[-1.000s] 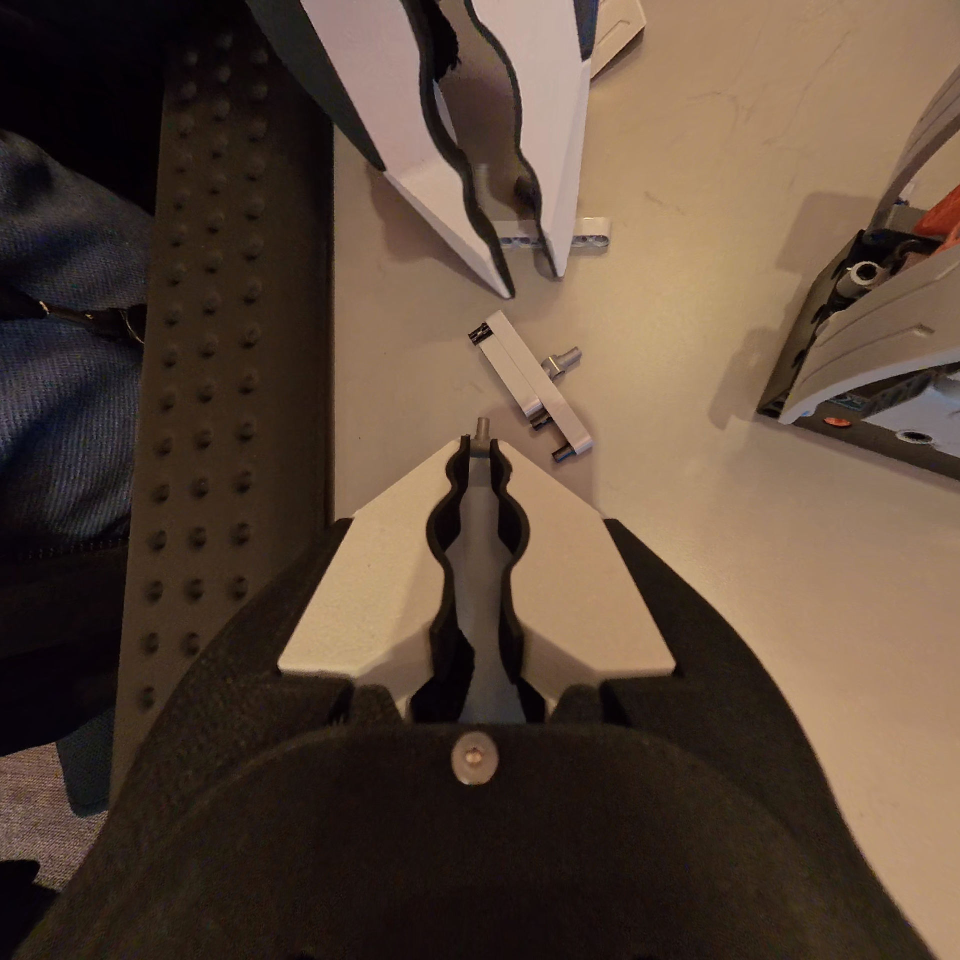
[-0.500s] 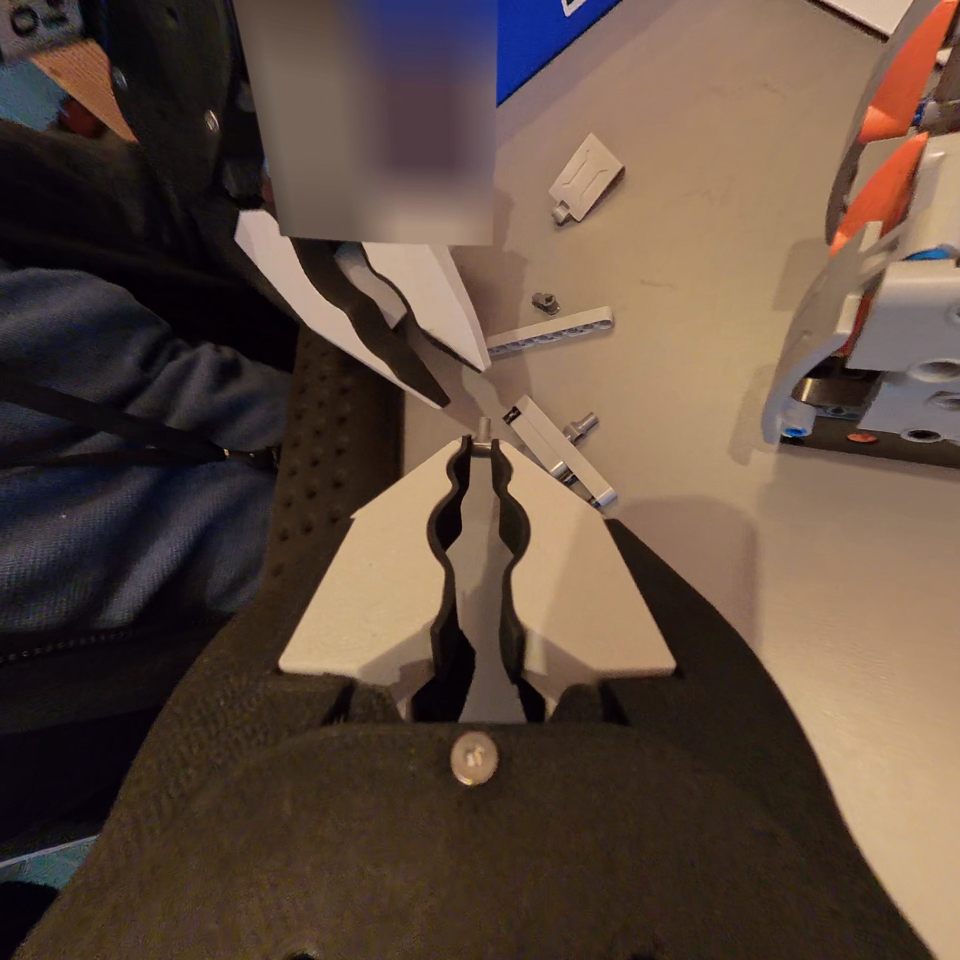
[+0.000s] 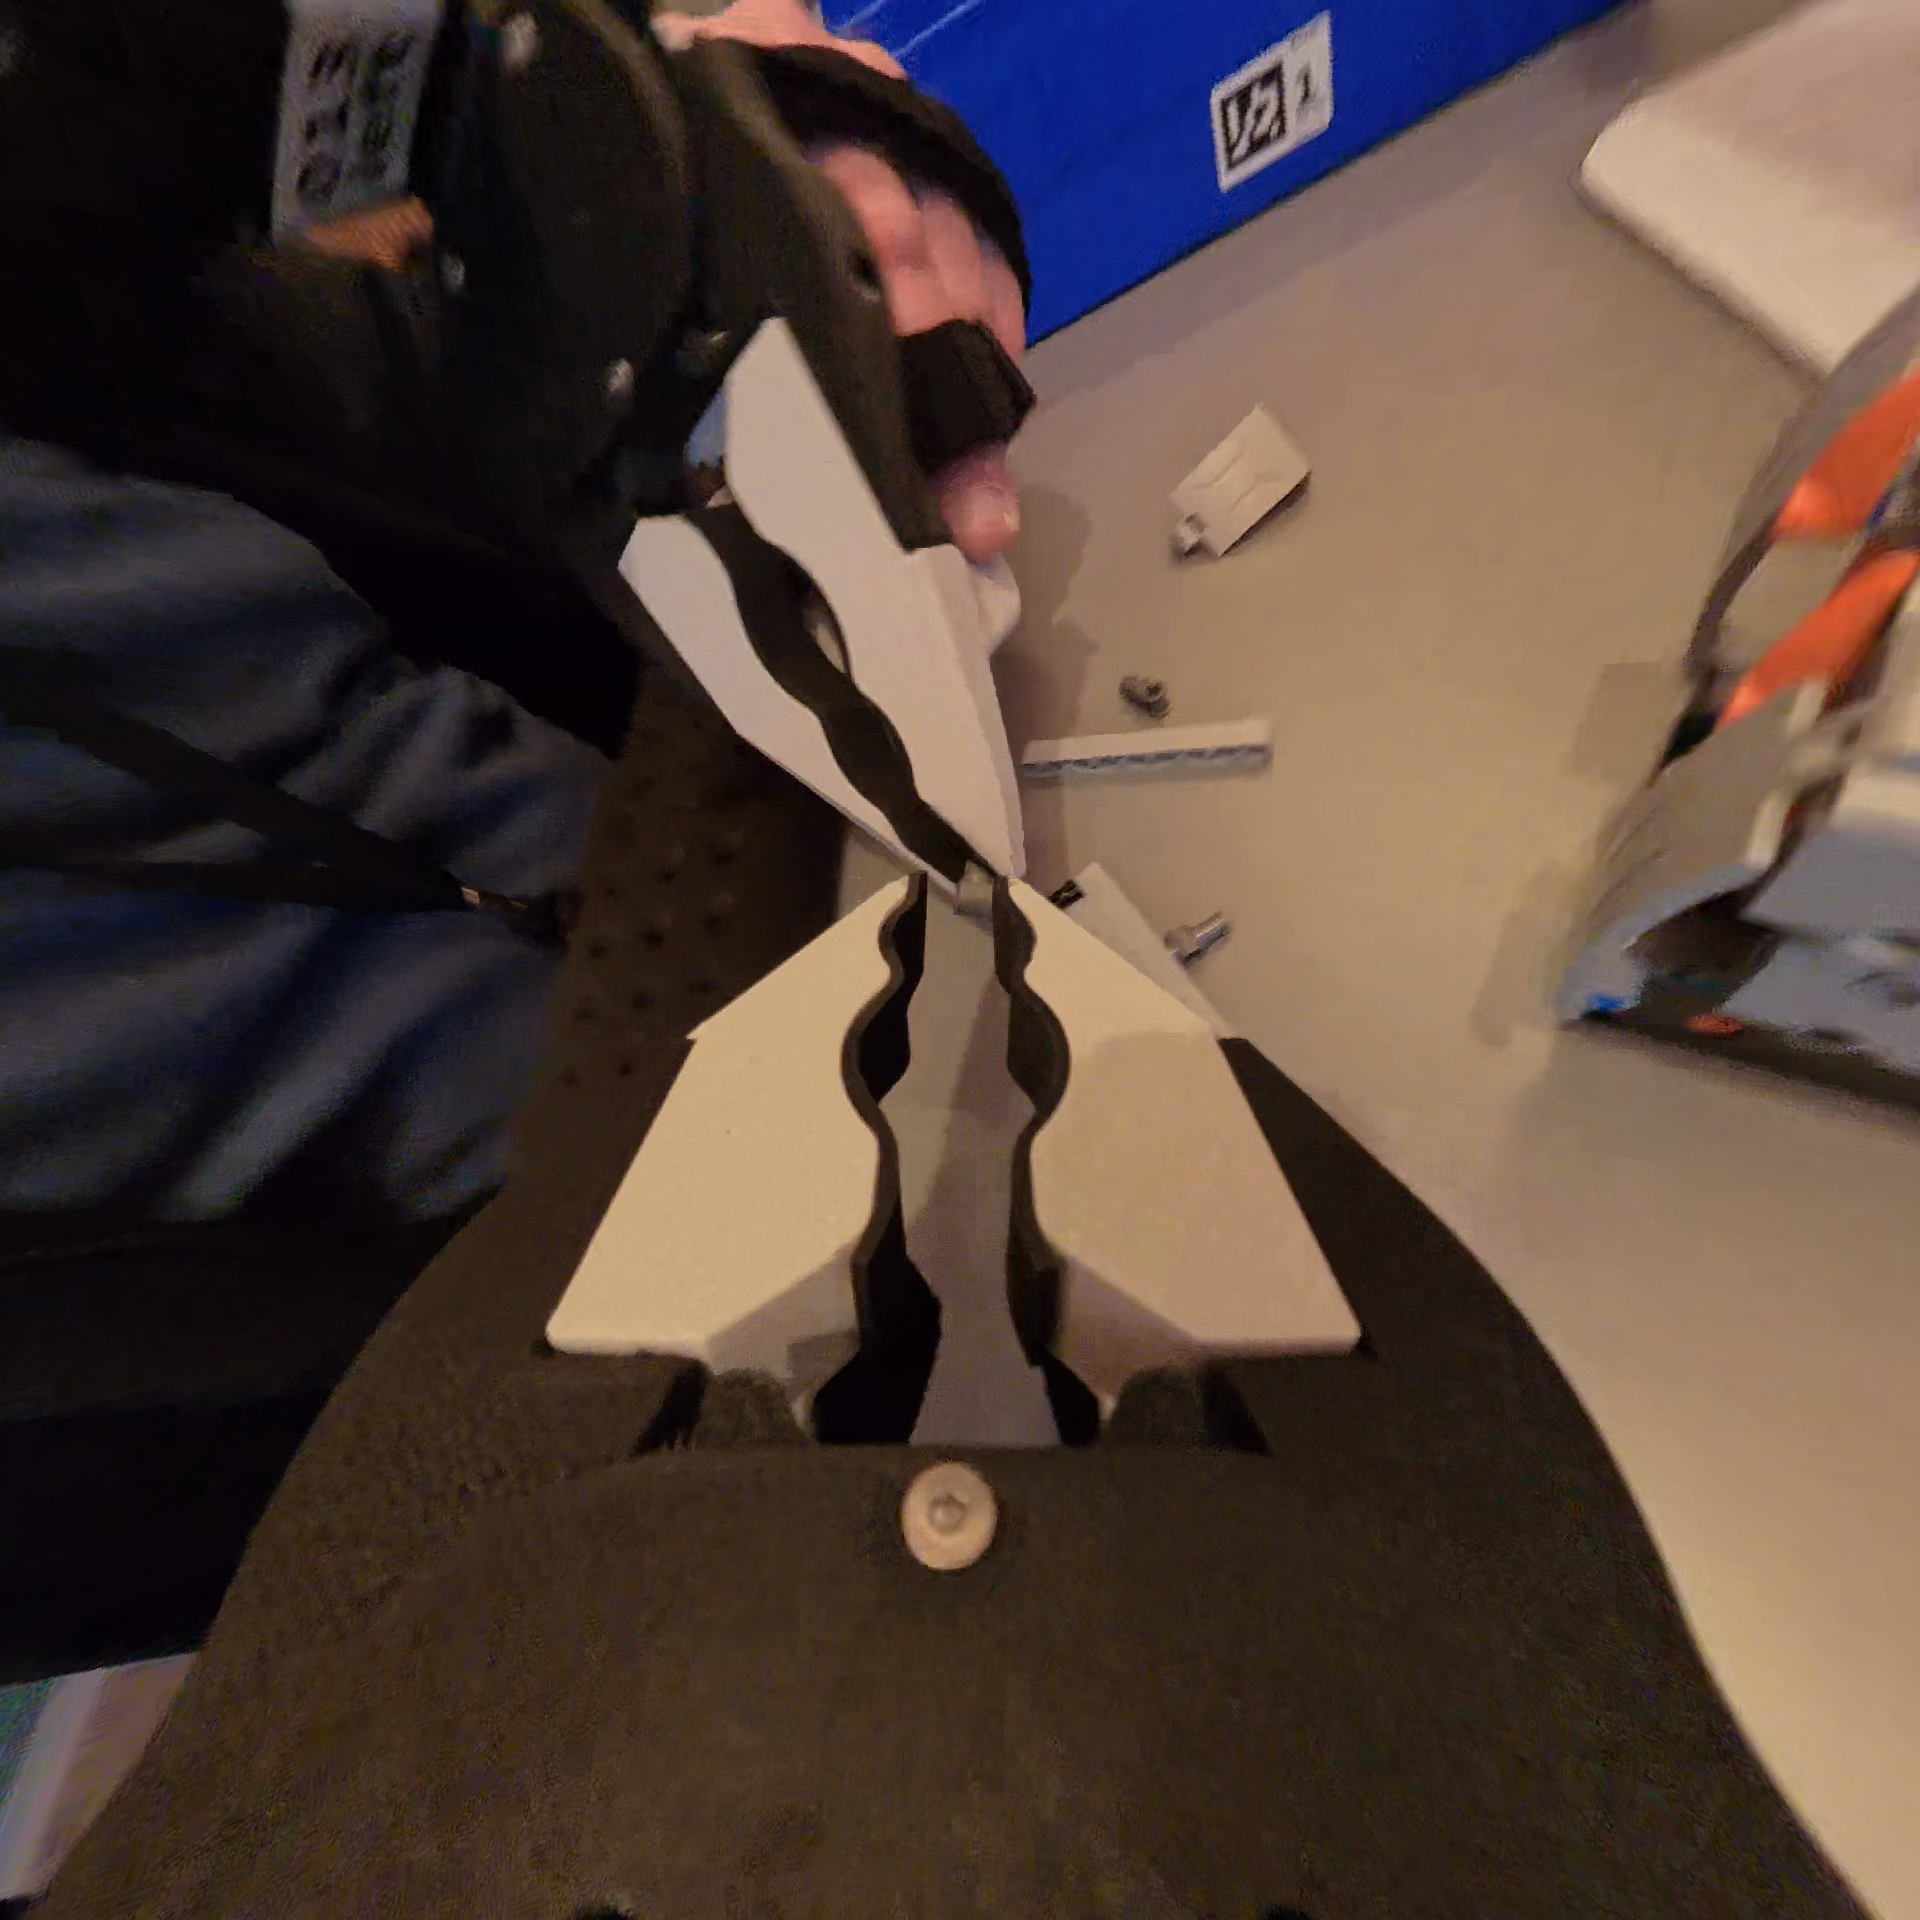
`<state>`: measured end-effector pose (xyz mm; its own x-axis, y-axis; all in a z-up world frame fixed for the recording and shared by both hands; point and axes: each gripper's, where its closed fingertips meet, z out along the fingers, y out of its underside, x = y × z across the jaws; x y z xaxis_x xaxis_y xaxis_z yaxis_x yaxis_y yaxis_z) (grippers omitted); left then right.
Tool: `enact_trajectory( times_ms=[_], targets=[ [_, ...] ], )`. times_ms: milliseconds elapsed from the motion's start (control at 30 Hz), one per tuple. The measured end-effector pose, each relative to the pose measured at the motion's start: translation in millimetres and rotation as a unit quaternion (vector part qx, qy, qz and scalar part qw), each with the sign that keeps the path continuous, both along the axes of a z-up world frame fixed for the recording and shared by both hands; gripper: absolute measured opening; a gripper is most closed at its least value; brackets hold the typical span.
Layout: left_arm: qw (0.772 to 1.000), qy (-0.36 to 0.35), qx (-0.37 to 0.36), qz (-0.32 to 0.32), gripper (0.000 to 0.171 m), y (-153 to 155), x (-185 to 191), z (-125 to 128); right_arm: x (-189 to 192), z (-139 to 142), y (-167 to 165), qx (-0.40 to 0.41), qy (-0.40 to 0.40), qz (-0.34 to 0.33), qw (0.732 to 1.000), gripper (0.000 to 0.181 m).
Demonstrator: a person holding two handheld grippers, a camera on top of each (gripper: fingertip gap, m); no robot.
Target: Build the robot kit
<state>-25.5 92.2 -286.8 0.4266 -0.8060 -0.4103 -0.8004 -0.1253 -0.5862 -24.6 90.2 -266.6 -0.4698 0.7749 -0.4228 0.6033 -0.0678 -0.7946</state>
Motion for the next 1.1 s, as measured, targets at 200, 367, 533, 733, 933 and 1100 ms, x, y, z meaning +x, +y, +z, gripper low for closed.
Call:
enact_trajectory(
  times_ms=[200,367,533,733,933,1100],
  targets=[
    [0.996,-0.072,-0.050,0.001,0.002,-3,1,6,-1,-3,-3,0.176,0.053,0.013,0.983,0.009],
    [0.992,-0.095,-0.086,-0.008,0.002,-7,4,3,-2,-8,-8,0.243,0.071,0.029,0.967,0.007],
    [0.984,-0.122,-0.125,-0.017,0.002,-12,7,0,-1,-15,-13,0.286,0.070,0.047,0.955,0.008],
    [0.976,-0.151,-0.155,-0.017,0.002,-13,7,0,-1,-14,-13,0.324,0.078,0.049,0.942,0.006],
    [0.984,-0.094,-0.147,0.021,0.014,-9,-17,-10,4,-26,-3,0.258,0.016,0.029,0.966,0.005],
    [0.985,-0.037,-0.165,0.041,0.016,-9,-32,-31,9,-42,-3,0.212,-0.043,0.019,0.976,0.005]
  ],
)
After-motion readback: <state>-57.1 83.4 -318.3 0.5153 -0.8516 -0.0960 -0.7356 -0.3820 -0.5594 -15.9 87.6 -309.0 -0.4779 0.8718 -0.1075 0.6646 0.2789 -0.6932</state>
